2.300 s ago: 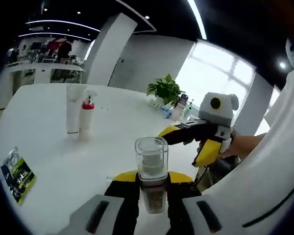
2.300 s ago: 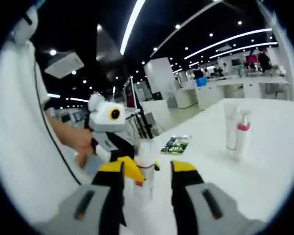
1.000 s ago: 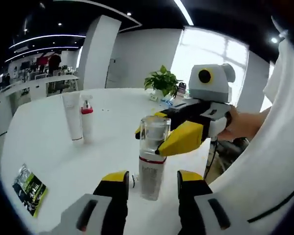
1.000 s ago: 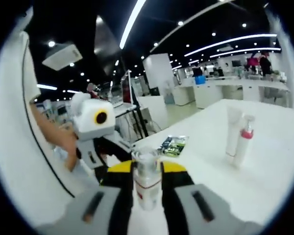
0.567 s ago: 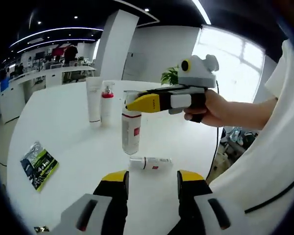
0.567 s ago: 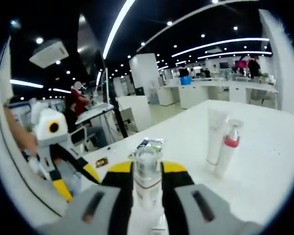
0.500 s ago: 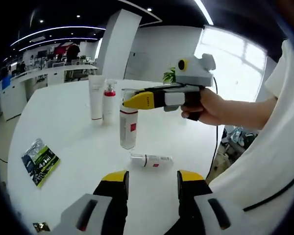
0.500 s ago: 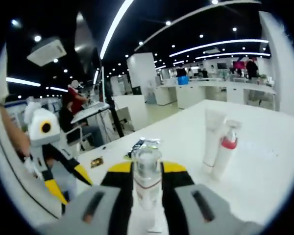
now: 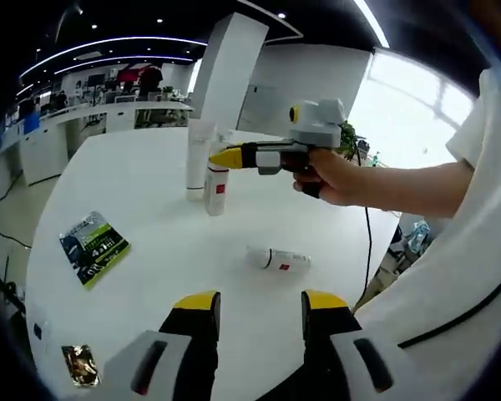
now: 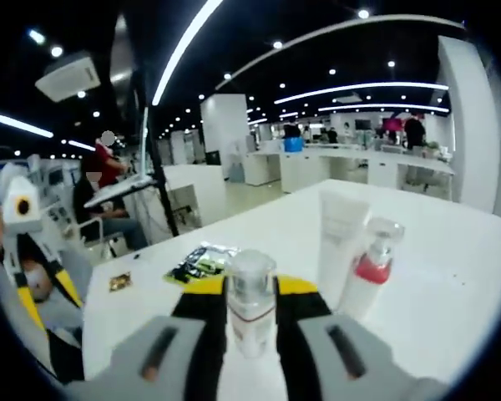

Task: Arrange the skincare products in the storage area until every visible bottle or jar stands upright without overlapping.

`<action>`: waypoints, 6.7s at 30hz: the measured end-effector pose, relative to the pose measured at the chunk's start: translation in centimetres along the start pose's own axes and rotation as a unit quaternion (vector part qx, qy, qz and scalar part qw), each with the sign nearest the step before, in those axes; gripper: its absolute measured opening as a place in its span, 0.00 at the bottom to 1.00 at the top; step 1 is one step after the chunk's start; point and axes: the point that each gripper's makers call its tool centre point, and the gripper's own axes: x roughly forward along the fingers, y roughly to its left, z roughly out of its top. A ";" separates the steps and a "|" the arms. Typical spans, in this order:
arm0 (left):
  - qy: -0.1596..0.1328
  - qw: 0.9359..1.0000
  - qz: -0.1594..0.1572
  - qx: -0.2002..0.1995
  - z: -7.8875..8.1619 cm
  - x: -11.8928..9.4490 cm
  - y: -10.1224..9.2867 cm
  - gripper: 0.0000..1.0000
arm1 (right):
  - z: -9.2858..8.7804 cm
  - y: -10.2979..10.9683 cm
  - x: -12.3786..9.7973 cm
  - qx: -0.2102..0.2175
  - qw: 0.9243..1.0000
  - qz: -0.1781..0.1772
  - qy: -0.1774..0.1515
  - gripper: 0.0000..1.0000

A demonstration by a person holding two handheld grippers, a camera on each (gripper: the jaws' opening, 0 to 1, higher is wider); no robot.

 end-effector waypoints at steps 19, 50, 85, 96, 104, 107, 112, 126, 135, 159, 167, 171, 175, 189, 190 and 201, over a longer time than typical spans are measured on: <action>-0.003 0.998 0.045 -0.037 -0.5 -2.5 2.6 0.39 | -1.0 -3.6 3.3 -0.032 0.999 -0.040 -0.002 0.19; -0.007 0.997 0.063 -0.051 -0.8 -3.1 3.2 0.39 | -2.8 -5.1 3.8 -0.041 0.997 -0.069 -0.002 0.24; 0.002 0.996 0.073 -0.058 -1.8 -3.0 3.3 0.37 | -10.1 -6.1 3.7 0.075 0.982 -0.122 0.121 0.16; 0.008 0.996 0.069 -0.054 -1.9 -2.8 3.3 0.36 | -9.7 -6.9 3.8 0.078 0.982 -0.123 0.119 0.14; 0.008 0.996 0.072 -0.056 -2.0 -2.9 3.5 0.36 | -9.5 -7.0 4.3 0.079 0.982 -0.122 0.117 0.14; 0.006 0.996 0.072 -0.056 -2.0 -3.0 3.5 0.36 | -9.4 -7.0 4.4 0.077 0.982 -0.122 0.118 0.14; 0.006 0.996 0.072 -0.056 -2.1 -3.1 3.5 0.36 | -9.5 -6.9 4.4 0.082 0.982 -0.122 0.120 0.16; -0.004 0.997 0.047 -0.061 -1.8 -1.5 2.9 0.36 | -9.4 -2.6 0.4 0.142 0.983 -0.029 0.114 0.32; -0.008 0.999 0.013 -0.047 -0.8 0.3 1.6 0.36 | -11.5 1.6 -5.3 0.105 0.985 0.017 0.139 0.43; -0.002 0.999 -0.040 -0.023 -0.9 3.2 -2.3 0.36 | -18.6 5.4 -11.8 -0.002 0.955 0.011 0.298 0.24; -0.009 0.999 -0.035 -0.030 -0.9 2.9 -2.4 0.36 | -19.2 5.4 -12.0 -0.027 0.953 0.011 0.302 0.20; -0.012 0.999 -0.036 -0.038 -1.0 2.9 -2.6 0.36 | -18.9 5.6 -11.9 -0.033 0.957 0.018 0.289 0.19; -0.013 0.998 -0.037 -0.043 -0.9 2.9 -2.6 0.36 | -18.0 5.9 -11.8 0.006 0.964 0.017 0.266 0.18; -0.054 0.991 -0.063 -0.106 1.3 3.5 -2.5 0.37 | -12.0 7.6 -12.3 0.188 0.974 0.059 0.113 0.18; -0.065 0.986 -0.081 -0.130 1.9 3.6 -3.1 0.37 | -10.1 8.6 -12.4 0.193 0.974 0.087 0.077 0.18; -0.137 0.960 -0.150 -0.192 5.3 3.4 -4.7 0.39 | -3.1 12.8 -13.1 0.229 0.950 0.210 -0.017 0.18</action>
